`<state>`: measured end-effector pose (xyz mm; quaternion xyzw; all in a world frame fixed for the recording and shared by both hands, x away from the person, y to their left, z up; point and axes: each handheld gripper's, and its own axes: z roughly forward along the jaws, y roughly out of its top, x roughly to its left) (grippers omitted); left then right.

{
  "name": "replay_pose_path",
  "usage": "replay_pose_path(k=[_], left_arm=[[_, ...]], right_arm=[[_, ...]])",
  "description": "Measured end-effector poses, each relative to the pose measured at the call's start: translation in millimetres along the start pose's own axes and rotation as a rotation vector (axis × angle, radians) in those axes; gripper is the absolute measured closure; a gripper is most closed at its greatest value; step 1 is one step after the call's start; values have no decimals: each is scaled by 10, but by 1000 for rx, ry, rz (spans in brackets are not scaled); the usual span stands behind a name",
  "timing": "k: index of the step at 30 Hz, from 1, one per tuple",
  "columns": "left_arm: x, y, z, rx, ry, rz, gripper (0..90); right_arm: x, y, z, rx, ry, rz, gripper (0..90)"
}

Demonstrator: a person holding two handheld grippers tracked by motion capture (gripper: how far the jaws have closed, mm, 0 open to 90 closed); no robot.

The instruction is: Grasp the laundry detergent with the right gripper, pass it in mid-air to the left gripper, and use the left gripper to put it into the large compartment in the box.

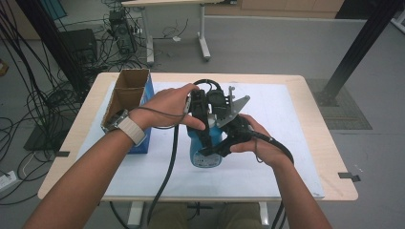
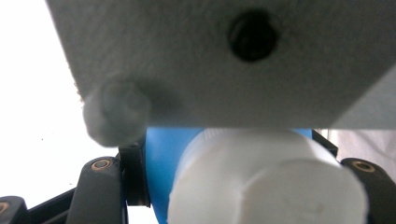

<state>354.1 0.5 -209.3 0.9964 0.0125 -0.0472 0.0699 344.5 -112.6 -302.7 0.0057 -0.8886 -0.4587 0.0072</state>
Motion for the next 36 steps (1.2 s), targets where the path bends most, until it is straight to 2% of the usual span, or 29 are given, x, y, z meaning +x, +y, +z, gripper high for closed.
replay_pose_path(k=[1,5,6,12,16,18,19,20,21,23,24,26,30,31,32,33,36], left_arm=[[-1,-3,-4,-2,0,-3,377],[0,-6,-11,-1,1,0,377],[-5,-7,-10,-7,1,-6,377],[-6,-8,-21,-1,0,-2,377],[-4,-13,-34,-6,-3,-3,377],[1,-16,-34,-5,4,-7,377],[9,-25,-31,4,17,-8,377],[9,-25,-31,4,17,-8,377],[7,-30,-33,1,18,-11,377],[3,-38,-40,-5,19,-9,377],[3,-40,-46,-4,13,-10,377],[3,-44,-51,-2,8,-16,377],[-8,-53,-60,-6,14,-17,377],[-11,-62,-71,-5,12,-27,377],[-11,-62,-71,-5,12,-27,376],[-20,-70,-87,-9,14,-25,376],[-34,-80,-102,-13,17,-32,376]], right_arm=[[12,10,-3,3,2,13,435],[11,18,-8,8,-1,9,434],[-2,17,-6,5,-2,-11,433],[18,28,-8,10,-1,-1,427],[17,41,-8,19,-8,-37,409],[20,45,-9,18,-2,-27,375],[20,46,-41,24,-61,14,177],[20,46,-41,24,-61,14,177],[13,45,-59,23,-76,38,110],[2,28,-101,30,-86,32,95],[11,18,-123,37,-76,37,96],[24,-14,-175,92,-77,48,87],[44,-65,-235,119,-85,58,81],[64,-99,-267,155,-85,63,84],[64,-99,-267,155,-85,63,84],[78,-135,-303,187,-87,72,83],[95,-169,-355,201,-94,76,84]])
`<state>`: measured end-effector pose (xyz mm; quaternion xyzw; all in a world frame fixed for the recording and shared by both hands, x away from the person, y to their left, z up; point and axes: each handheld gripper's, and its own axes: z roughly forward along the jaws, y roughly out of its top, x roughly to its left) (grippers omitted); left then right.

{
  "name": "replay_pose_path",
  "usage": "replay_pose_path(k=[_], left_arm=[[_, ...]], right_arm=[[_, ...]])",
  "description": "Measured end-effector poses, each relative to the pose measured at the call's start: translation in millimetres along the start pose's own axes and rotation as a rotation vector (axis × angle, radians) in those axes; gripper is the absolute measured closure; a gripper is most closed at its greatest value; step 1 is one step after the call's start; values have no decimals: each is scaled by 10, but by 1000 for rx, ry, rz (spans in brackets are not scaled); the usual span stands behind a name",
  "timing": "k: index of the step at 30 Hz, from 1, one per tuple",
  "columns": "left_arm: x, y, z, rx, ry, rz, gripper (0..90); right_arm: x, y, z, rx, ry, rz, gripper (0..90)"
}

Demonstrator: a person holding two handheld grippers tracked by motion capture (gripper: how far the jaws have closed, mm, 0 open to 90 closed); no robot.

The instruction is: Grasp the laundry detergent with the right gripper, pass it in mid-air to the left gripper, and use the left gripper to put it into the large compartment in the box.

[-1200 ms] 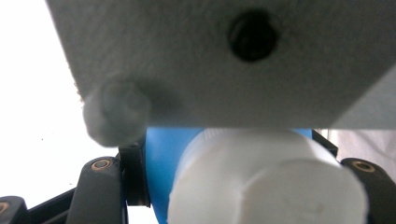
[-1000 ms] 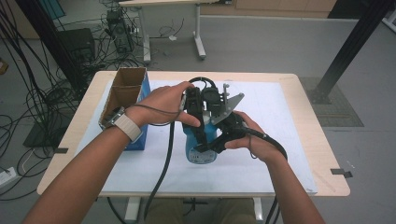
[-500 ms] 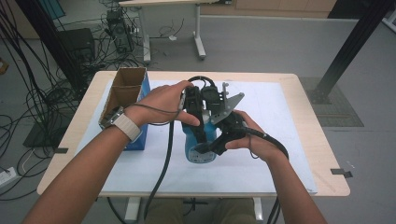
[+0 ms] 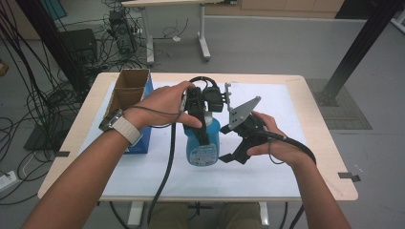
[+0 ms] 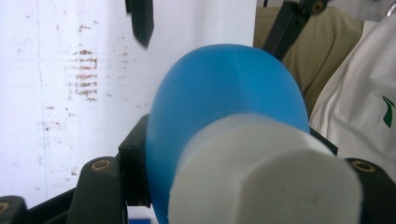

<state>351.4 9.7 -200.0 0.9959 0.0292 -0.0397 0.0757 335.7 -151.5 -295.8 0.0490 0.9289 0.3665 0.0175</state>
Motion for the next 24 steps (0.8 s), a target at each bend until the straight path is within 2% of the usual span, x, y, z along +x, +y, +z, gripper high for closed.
replay_pose_path(k=[3,4,5,9,11,12,15,16,17,24], left_arm=[[-14,-12,-29,0,5,-6,376],[-17,-26,-49,-2,8,-12,376],[-17,-26,-49,-2,8,-12,376],[-7,-52,-66,10,19,-39,376],[-1,-65,-74,14,27,-51,376],[1,-72,-77,16,29,-57,376],[12,-91,-95,26,34,-79,376],[19,-102,-111,34,41,-107,376],[19,-102,-111,34,41,-107,376],[39,-131,-190,53,78,-174,376]], right_arm=[[0,-68,-72,30,-20,11,86],[3,-111,-121,57,-30,22,94],[3,-111,-121,57,-30,22,94],[-4,-182,-218,114,-59,57,96],[-12,-206,-258,153,-75,74,100],[-24,-229,-299,196,-88,95,100],[-40,-248,-340,223,-96,115,100],[-55,-256,-381,255,-107,133,99],[-55,-256,-381,255,-107,133,99],[-125,-283,-493,361,-118,172,95]])
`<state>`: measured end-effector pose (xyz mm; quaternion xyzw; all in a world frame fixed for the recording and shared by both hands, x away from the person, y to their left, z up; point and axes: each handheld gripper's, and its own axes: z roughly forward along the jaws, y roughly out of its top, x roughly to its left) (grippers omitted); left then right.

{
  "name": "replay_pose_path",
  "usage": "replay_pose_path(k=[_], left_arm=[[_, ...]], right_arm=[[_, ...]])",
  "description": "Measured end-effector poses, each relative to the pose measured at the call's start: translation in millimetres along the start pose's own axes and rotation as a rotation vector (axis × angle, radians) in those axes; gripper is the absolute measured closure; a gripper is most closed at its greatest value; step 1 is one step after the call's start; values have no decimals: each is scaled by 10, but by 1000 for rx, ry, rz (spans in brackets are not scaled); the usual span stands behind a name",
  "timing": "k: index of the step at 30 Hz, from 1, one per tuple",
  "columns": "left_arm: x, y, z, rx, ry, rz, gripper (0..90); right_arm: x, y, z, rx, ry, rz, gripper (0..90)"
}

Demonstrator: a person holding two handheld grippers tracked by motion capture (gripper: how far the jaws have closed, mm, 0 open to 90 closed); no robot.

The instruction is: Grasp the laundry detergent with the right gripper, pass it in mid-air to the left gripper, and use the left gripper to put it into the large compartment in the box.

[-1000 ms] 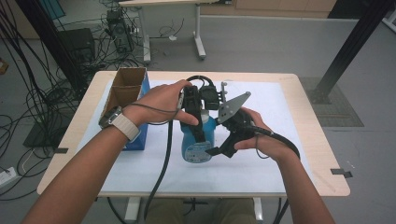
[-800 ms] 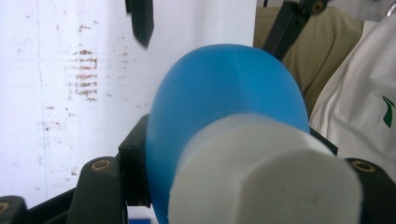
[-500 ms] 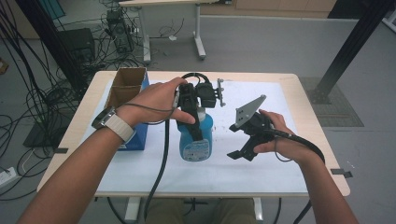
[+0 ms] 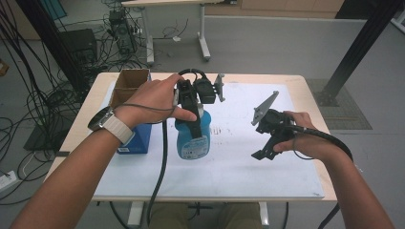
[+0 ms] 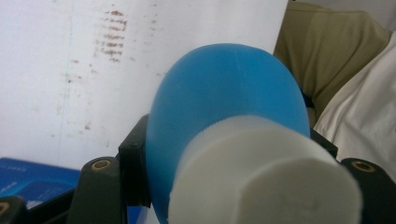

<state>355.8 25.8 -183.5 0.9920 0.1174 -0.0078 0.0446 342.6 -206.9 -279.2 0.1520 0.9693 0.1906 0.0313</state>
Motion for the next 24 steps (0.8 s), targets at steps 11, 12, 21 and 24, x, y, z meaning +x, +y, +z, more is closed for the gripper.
replay_pose_path(k=[11,12,21,24], left_arm=[[77,-52,-117,0,43,-116,376],[87,-57,-128,-3,45,-128,376],[144,-74,-201,-3,73,-215,376],[162,-82,-226,1,88,-251,376]], right_arm=[[-114,-93,-98,92,-41,68,93],[-120,-98,-101,95,-39,67,101],[-145,-111,-137,140,-111,32,62],[-151,-105,-145,139,-116,35,63]])
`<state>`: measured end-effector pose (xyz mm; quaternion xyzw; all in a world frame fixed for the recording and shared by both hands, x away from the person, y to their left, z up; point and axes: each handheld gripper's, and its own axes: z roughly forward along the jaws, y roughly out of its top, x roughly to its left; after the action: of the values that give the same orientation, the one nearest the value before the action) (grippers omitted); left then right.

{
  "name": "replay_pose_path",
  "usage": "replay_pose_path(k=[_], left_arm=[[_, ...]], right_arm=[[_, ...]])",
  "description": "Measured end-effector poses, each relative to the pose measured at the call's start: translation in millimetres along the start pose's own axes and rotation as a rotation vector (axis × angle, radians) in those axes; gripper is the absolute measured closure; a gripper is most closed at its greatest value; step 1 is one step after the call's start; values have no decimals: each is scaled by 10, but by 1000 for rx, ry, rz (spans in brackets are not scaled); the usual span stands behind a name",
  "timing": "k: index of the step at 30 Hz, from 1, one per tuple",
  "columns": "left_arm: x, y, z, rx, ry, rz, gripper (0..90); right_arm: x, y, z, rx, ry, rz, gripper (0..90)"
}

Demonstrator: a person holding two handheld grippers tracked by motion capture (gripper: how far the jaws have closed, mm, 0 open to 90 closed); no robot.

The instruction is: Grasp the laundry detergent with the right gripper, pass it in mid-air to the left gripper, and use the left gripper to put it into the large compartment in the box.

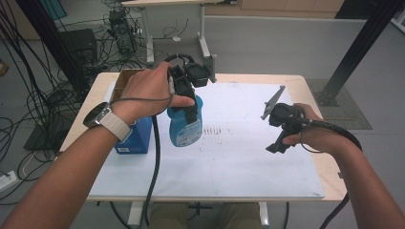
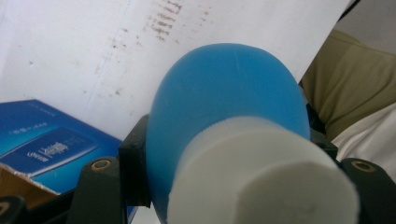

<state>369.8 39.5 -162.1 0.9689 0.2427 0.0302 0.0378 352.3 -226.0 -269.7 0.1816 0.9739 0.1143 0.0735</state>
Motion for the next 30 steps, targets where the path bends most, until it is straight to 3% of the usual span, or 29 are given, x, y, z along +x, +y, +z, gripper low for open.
replay_pose_path(k=[15,30], left_arm=[[110,-19,-163,-16,43,-159,375],[175,-19,-260,-11,57,-246,376]], right_arm=[[-29,63,-51,22,-11,-17,72],[-56,61,-22,41,-8,-16,79]])
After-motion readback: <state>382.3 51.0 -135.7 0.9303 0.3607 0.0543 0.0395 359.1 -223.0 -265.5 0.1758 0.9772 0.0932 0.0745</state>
